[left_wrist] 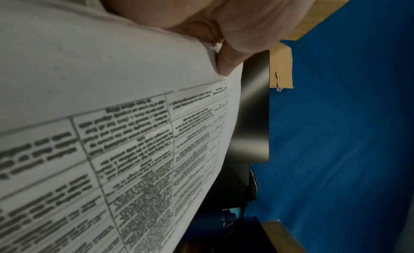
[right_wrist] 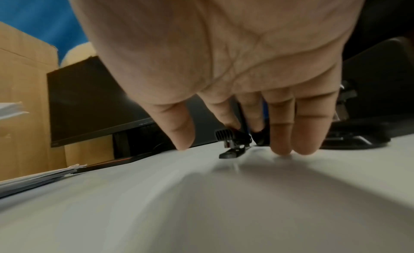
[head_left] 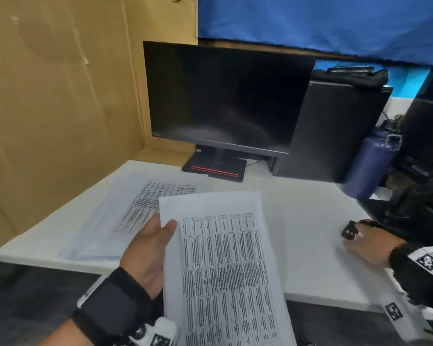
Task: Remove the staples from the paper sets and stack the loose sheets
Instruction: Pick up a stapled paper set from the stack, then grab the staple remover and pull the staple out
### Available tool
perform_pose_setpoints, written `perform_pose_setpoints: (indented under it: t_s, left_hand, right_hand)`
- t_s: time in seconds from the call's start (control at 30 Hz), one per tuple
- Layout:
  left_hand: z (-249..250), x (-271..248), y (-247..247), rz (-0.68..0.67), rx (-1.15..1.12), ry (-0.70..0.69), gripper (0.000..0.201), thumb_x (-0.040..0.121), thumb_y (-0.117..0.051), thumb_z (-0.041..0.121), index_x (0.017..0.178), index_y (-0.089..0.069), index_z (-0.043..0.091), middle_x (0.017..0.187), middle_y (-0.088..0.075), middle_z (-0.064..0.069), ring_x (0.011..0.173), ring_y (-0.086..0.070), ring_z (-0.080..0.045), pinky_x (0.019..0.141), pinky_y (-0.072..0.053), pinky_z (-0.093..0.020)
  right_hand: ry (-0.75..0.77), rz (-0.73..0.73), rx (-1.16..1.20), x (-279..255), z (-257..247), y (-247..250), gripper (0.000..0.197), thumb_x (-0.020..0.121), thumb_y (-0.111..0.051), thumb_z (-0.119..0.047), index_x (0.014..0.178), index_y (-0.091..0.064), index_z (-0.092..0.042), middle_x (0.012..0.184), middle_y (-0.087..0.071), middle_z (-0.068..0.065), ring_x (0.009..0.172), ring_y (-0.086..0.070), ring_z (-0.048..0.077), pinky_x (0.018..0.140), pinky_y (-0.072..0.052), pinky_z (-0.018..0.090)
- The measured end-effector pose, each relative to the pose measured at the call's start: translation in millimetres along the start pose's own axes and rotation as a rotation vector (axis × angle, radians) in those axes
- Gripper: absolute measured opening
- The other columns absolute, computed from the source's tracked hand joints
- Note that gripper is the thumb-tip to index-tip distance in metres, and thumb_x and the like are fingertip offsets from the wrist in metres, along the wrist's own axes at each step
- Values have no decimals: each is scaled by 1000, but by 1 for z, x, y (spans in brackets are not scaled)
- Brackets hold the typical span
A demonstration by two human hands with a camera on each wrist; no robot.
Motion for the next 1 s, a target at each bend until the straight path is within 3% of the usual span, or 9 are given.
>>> perform_pose_setpoints:
  t_s: [0.17, 0.37, 0.5, 0.57, 0.7, 0.77, 0.87, 0.93, 1.0]
  left_hand:
    - [-4, -10, -5, -26, 38, 22, 28, 107, -47, 11, 125, -68, 12, 116, -76, -22, 109, -72, -43, 100, -53, -60]
    - [-14, -23, -18, -65, 66, 59, 27, 105, -47, 6, 123, -67, 3, 115, -74, -27, 109, -71, -46, 102, -52, -61]
    - [-13, -28, -25, -91, 74, 62, 26, 104, -48, 4, 122, -66, -2, 115, -73, -30, 113, -67, -51, 105, -48, -66]
    - [-14, -31, -27, -99, 67, 72, 26, 103, -49, 4, 122, -66, -3, 114, -74, -31, 111, -69, -50, 102, -50, -64]
    - [-20, -39, -36, -157, 57, 119, 28, 102, -50, 6, 121, -68, -3, 115, -73, -31, 101, -73, -43, 94, -57, -56]
    - [-23, -45, -42, -192, 63, 132, 28, 102, -50, 5, 116, -73, -2, 114, -74, -30, 99, -74, -42, 94, -57, -54]
    - [-25, -51, -50, -239, 80, 124, 26, 101, -54, 5, 119, -72, -2, 116, -71, -34, 107, -70, -48, 102, -52, -58]
    - [-26, -57, -56, -288, 44, 127, 31, 101, -52, 6, 126, -65, -7, 110, -68, -37, 99, -68, -50, 97, -52, -59]
    - [-23, -60, -57, -282, 34, 116, 30, 102, -46, 3, 122, -66, -8, 103, -69, -38, 88, -69, -46, 85, -57, -55]
  right_hand:
    - [-99, 81, 98, -8, -1, 2, 32, 85, -72, -42, 81, -56, -15, 86, -61, 5, 76, -57, 22, 74, -44, 34]
    - [-104, 81, -64, -27, -17, 8, 24, 80, -68, -37, 74, -57, -16, 79, -61, 6, 74, -60, 24, 69, -48, 32]
    - [-139, 45, 963, -63, -36, 9, 17, 92, -64, -10, 81, -57, 1, 69, -71, 20, 67, -65, 31, 71, -56, 42]
    - [-77, -49, 1464, -90, -60, 11, 16, 92, -60, -4, 80, -51, -7, 75, -70, 21, 68, -65, 30, 67, -57, 41]
    - [269, -397, 2057, -131, -110, 14, 52, 55, -88, -20, 97, -58, -12, 90, -67, 19, 71, -67, 25, 62, -60, 31]
    - [399, -657, 2197, -147, -139, 11, 64, 61, -85, -13, 117, -55, -14, 100, -63, 19, 77, -64, 28, 64, -58, 32]
    - [308, -758, 2170, -166, -183, 1, 49, 68, -80, -4, 111, -57, -11, 94, -61, 19, 66, -58, 25, 51, -51, 30]
    - [238, -493, 1880, -173, -197, -13, 25, 85, -69, -3, 107, -59, -9, 84, -62, 14, 60, -57, 23, 47, -49, 33]
    - [287, -162, 1469, -180, -197, -17, 15, 99, -57, -15, 109, -60, -25, 80, -65, 0, 60, -59, 17, 58, -55, 40]
Point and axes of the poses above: each hand's wrist, its own x-axis towards the middle knuckle, its own y-axis out of the back of the hand, z = x × y, the point moved 6 cm from there along x, towards the middle knuckle
